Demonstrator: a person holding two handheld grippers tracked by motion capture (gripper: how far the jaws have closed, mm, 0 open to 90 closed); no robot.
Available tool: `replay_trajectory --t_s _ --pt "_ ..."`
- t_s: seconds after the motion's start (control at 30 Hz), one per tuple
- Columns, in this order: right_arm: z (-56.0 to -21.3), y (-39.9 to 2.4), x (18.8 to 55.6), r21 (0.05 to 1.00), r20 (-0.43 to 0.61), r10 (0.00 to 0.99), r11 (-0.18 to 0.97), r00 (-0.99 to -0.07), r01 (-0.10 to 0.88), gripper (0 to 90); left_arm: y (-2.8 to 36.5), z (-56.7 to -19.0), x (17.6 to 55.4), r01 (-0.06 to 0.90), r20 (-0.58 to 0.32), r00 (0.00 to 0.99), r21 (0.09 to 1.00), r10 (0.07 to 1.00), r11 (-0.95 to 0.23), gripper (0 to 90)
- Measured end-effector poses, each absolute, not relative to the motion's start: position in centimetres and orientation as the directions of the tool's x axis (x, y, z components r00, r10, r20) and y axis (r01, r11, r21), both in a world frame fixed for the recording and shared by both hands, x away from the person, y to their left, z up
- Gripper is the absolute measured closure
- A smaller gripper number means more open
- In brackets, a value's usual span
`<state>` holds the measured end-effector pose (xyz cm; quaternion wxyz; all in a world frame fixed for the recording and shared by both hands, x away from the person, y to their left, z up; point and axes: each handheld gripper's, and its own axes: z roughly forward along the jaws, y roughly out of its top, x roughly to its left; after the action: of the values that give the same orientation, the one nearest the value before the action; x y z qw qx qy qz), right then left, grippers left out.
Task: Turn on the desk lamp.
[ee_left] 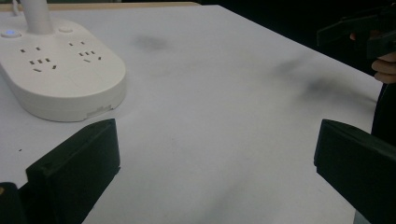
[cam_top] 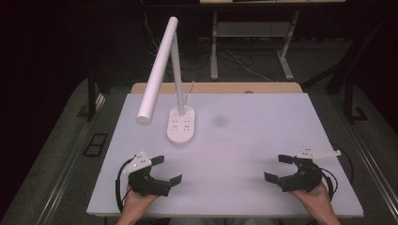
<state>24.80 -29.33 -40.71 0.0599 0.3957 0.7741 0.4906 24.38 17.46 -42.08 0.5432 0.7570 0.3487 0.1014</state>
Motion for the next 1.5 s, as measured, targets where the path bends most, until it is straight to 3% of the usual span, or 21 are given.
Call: replay_trajectory --t_s 1.1,1.5 --pt "-40.3 -29.7 24.9 0.788 0.298 0.672 0.227 -0.677 0.572 0.5 17.4 -42.2 24.2 0.424 -0.222 0.736 0.888 0.640 -0.179 0.0" --pt "-37.7 -28.8 26.6 0.779 0.283 0.649 0.274 -0.706 0.564 0.5 17.5 -42.1 24.1 0.426 -0.230 0.730 0.889 0.643 -0.166 0.0"
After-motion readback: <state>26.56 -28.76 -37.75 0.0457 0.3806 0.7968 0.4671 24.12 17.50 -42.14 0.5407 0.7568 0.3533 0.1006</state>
